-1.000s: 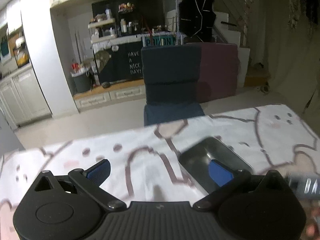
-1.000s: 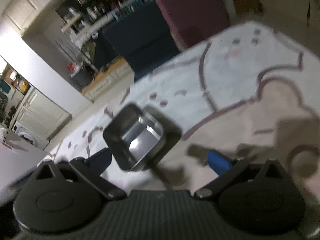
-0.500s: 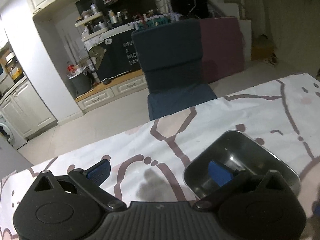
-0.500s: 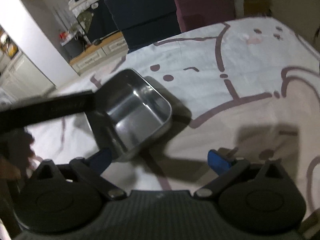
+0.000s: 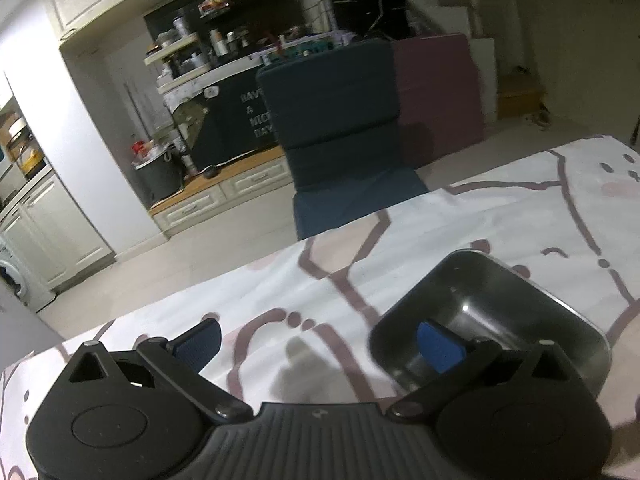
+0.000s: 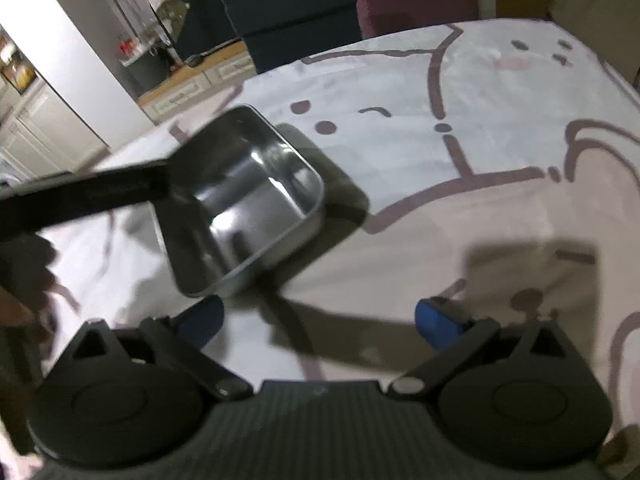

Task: Organize plates and bowls
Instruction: 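Move both tools to the second steel square tray and close on its rim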

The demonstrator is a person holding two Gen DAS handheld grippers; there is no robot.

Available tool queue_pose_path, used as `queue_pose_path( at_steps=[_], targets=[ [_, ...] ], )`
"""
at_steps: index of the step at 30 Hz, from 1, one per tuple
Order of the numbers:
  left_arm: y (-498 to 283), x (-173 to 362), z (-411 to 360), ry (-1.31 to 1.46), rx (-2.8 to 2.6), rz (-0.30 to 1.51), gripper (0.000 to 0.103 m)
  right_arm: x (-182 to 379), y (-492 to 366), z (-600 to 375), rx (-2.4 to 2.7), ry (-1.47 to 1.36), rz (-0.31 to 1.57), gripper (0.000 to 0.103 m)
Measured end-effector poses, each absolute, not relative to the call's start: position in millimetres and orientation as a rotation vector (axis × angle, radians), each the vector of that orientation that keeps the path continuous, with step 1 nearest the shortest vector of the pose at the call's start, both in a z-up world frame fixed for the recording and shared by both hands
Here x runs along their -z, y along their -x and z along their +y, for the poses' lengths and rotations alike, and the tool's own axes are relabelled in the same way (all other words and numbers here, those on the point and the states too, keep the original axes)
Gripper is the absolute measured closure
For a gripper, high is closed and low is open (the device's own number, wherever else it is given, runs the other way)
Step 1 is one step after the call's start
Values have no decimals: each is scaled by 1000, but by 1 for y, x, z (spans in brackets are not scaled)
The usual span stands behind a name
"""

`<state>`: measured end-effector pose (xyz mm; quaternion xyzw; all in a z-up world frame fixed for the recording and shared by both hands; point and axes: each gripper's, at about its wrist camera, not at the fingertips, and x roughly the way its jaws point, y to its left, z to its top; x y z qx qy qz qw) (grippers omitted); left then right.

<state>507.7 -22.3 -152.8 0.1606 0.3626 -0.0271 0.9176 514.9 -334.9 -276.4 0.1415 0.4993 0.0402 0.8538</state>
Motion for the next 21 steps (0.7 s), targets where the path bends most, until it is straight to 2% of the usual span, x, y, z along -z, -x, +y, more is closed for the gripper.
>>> queue_pose_path(
  at_steps=[6,21],
  targets=[
    [-517,163,-28,-327,70,762,0,261,-515,-343,-105,-430,969,0],
    [-528,175,-17,-323,14,767,0,278,-529,-323,-87,-286,1015,0]
  ],
)
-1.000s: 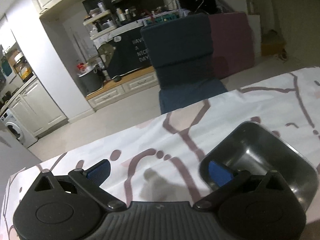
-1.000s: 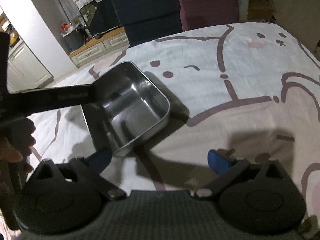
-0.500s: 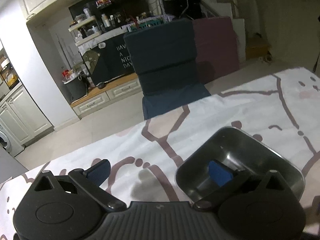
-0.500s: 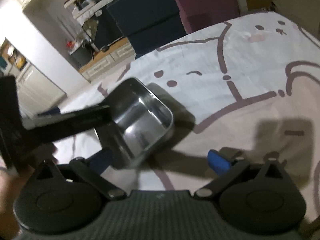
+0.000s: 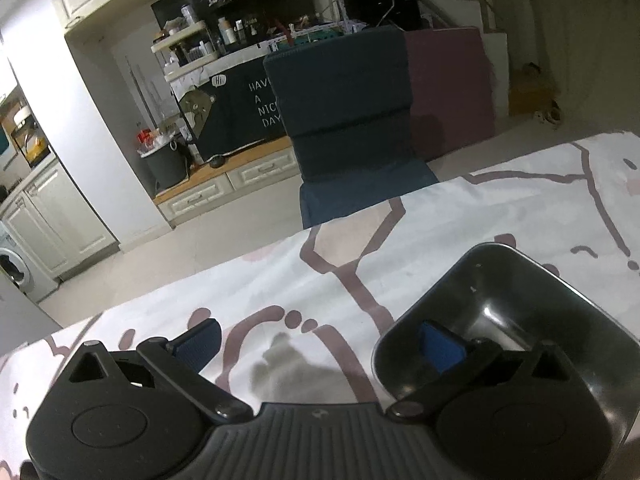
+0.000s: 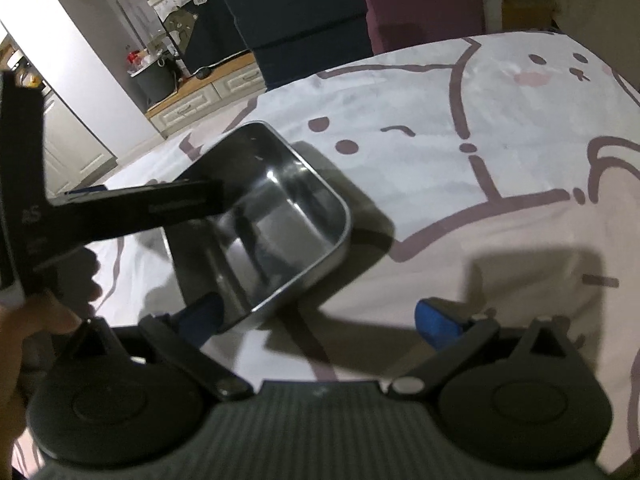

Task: Organize plates and bowls
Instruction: 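Move both tools to the second steel square tray and close on its rim, then lift the second steel tray with both tools and carry it beside the nested bowls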

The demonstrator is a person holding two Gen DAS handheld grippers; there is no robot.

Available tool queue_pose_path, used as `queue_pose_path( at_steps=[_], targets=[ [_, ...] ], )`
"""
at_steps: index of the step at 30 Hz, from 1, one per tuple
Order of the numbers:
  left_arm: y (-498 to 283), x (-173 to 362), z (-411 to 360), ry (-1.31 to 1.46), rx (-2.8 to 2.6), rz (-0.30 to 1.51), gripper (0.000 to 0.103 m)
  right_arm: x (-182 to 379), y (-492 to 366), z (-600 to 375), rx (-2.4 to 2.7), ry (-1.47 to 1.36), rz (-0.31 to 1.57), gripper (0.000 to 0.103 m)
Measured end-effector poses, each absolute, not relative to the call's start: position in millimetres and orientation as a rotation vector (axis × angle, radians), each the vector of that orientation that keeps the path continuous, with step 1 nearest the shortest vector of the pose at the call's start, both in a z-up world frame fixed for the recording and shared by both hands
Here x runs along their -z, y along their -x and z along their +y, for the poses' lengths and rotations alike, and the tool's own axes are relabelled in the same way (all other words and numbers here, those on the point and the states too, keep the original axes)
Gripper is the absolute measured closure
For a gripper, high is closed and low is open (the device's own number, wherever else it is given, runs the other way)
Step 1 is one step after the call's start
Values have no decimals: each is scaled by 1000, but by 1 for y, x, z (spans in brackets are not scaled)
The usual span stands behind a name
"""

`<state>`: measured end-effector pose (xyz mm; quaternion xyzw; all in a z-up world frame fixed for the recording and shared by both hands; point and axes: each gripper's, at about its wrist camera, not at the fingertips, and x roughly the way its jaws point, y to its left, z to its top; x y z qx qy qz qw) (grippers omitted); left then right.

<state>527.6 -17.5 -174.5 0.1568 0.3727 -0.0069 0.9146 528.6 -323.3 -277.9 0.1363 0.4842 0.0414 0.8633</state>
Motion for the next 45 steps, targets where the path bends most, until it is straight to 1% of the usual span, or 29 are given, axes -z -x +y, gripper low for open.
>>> queue_pose_path(
  at_steps=[3,5,7,9,10,12,13,15,16,17,18,19,20,21,23,24,25,31,35,45],
  targets=[
    [-525,170,-16,-322,28,765,4,278,-528,-328,-83,-263,1010,1],
    [-521,167,-14,-321,47,766,10,277,-528,-328,-87,-230,1004,2],
    [-516,164,-11,-342,56,763,11,275,-528,-327,-100,-195,995,9],
    [-510,162,-5,-351,62,765,13,273,-530,-327,-123,-172,990,20],
    [-506,161,0,-345,68,772,16,271,-529,-327,-131,-164,990,23],
    [-498,161,10,-322,79,787,20,269,-529,-328,-149,-152,984,35],
    [-493,161,16,-306,86,795,23,268,-529,-327,-162,-146,977,39],
    [-486,162,24,-273,103,809,30,265,-529,-326,-177,-135,960,56],
    [-482,162,28,-247,115,815,37,264,-529,-325,-187,-129,952,59],
    [-478,162,31,-222,127,822,47,264,-529,-323,-193,-119,944,65],
    [-476,163,33,-193,137,828,52,263,-528,-321,-197,-109,937,70],
    [-473,163,35,-161,150,835,62,264,-526,-319,-202,-106,930,72],
    [-473,163,35,-141,158,841,71,265,-526,-319,-205,-108,926,77],
    [-471,163,35,-121,168,847,76,265,-527,-318,-210,-115,921,83],
    [-467,163,33,-107,188,843,92,265,-527,-320,-217,-156,920,89],
    [-465,163,32,-108,197,839,95,265,-528,-321,-220,-179,924,94],
    [-462,162,30,-108,198,837,98,265,-529,-323,-222,-199,928,95],
    [-443,156,32,-39,195,838,98,262,-525,-332,-215,-262,956,97],
    [-422,138,29,-12,193,820,98,254,-519,-338,-224,-266,953,99],
    [-352,77,11,64,178,750,98,196,-468,-364,-292,-247,845,100]
  ],
)
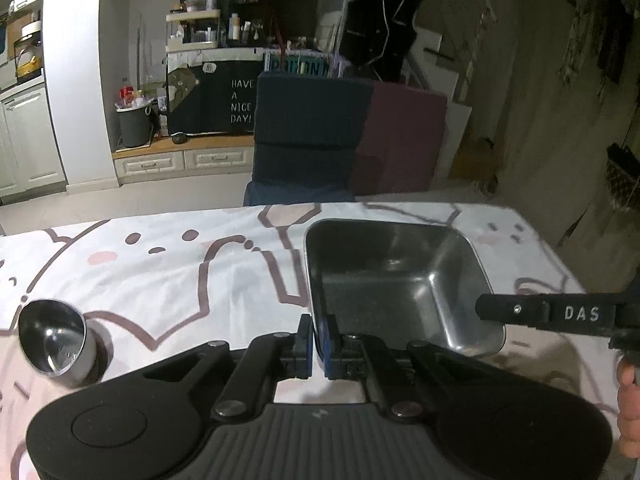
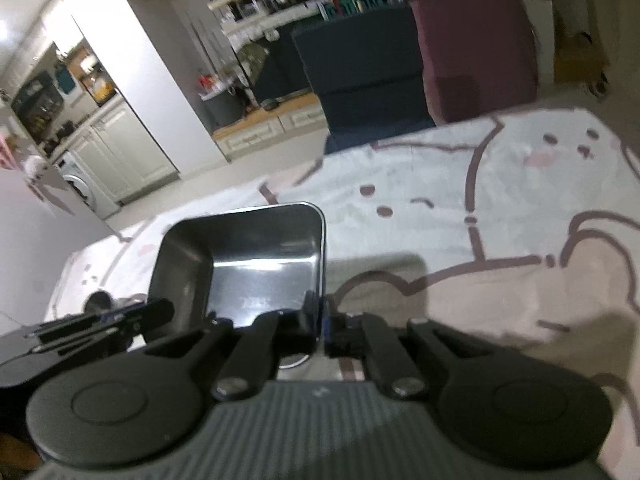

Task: Organize plates and bowls
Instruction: 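Lift the second steel tray with both tools and carry it beside the nested bowls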

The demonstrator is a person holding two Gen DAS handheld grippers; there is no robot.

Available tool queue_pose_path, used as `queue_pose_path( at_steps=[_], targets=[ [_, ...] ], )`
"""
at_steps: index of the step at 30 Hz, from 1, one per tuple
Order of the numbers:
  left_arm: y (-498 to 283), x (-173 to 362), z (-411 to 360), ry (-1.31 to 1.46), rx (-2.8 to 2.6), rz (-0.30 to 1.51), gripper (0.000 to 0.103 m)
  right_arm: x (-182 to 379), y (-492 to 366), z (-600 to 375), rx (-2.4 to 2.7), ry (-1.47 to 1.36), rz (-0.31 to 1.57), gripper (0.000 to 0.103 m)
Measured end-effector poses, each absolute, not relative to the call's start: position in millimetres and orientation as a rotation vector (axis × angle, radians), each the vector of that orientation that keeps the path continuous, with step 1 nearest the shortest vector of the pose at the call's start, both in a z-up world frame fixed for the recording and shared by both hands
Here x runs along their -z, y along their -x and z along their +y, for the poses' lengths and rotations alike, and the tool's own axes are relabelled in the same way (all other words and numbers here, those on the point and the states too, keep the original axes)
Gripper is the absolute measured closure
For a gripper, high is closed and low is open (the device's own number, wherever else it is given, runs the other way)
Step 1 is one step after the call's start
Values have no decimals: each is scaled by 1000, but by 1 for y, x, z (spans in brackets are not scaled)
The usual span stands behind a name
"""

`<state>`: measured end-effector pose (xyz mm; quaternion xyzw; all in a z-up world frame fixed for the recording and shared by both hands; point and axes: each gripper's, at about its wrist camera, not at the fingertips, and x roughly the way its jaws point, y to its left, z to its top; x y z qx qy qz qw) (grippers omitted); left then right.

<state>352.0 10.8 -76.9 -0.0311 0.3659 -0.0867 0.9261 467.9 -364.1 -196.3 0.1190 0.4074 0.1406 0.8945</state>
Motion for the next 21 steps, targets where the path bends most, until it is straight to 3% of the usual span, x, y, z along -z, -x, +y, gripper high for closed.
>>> queue_pose_path(
  at_steps=[11,21],
  targets=[
    [-272,38,-30,85,223,674,99,146,-380,-418,-359,-205,739,99],
    [-229,58,-71,74,325,727,98,150,-315,-464,-320,-155,745,99]
  ],
)
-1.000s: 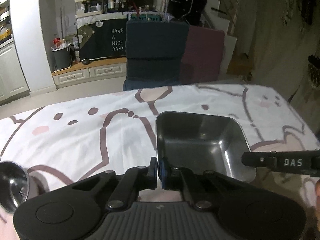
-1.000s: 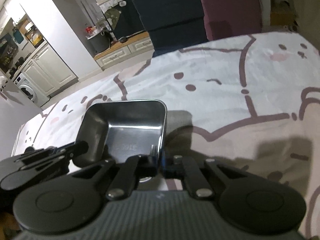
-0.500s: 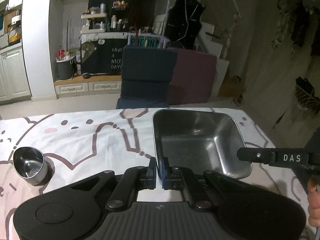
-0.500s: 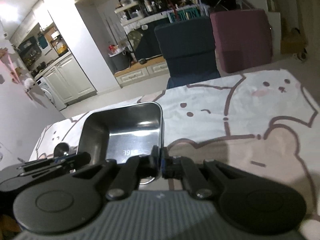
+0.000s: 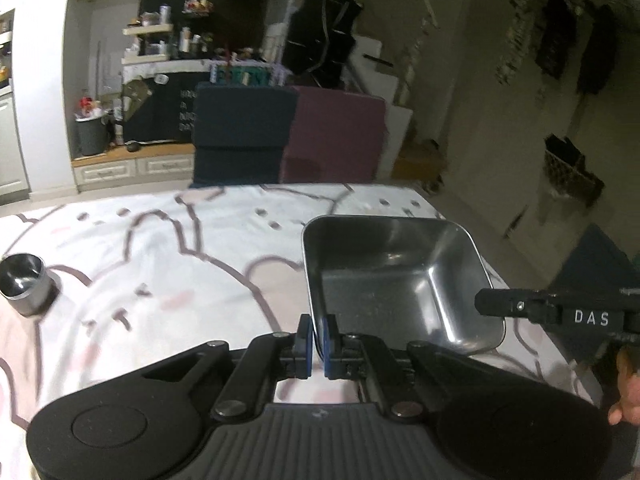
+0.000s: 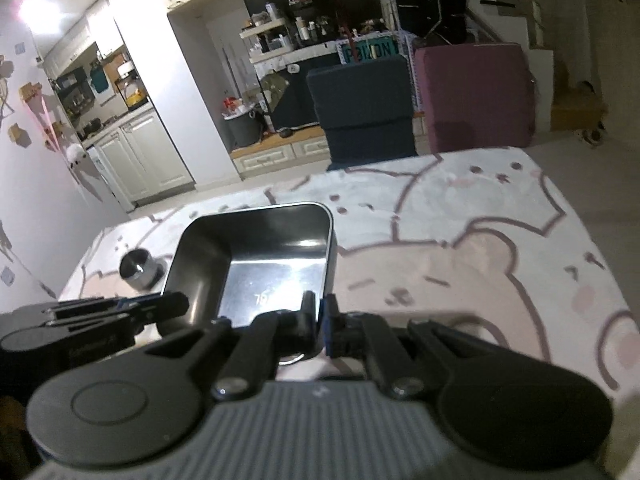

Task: Organize plates and bowls
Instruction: 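Lift the second steel tray with both tools and carry it beside the nested bowls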

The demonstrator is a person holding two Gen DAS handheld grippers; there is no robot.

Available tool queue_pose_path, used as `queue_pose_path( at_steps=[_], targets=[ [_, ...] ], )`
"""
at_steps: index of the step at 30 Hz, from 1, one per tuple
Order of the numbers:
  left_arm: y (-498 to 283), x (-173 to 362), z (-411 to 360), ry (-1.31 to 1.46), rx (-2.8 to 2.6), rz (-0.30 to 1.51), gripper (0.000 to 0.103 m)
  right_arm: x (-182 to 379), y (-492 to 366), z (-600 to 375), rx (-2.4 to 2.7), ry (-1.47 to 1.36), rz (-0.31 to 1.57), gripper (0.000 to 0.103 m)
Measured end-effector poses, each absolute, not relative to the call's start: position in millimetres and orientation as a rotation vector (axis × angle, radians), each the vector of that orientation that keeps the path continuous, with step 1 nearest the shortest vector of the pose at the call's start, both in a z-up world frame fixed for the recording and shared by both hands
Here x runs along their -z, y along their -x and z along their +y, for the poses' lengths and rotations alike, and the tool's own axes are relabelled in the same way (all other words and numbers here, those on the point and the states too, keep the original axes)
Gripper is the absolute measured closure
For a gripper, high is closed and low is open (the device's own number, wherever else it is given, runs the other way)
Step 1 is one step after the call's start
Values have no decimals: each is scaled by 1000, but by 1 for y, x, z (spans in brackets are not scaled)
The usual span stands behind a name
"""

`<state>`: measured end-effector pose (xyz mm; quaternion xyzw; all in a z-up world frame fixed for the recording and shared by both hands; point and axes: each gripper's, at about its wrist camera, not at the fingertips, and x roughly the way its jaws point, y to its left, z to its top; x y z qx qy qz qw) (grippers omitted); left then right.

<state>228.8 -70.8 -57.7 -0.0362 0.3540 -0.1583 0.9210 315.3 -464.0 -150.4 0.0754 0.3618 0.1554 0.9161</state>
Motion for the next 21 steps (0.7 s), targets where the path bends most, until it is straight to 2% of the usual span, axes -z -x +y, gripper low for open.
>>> queue_pose_path(
  at_steps=[21],
  targets=[
    [-217,132,-141,-92,397,925,91,182,-277,-500,-194,-11,826,98]
  ],
)
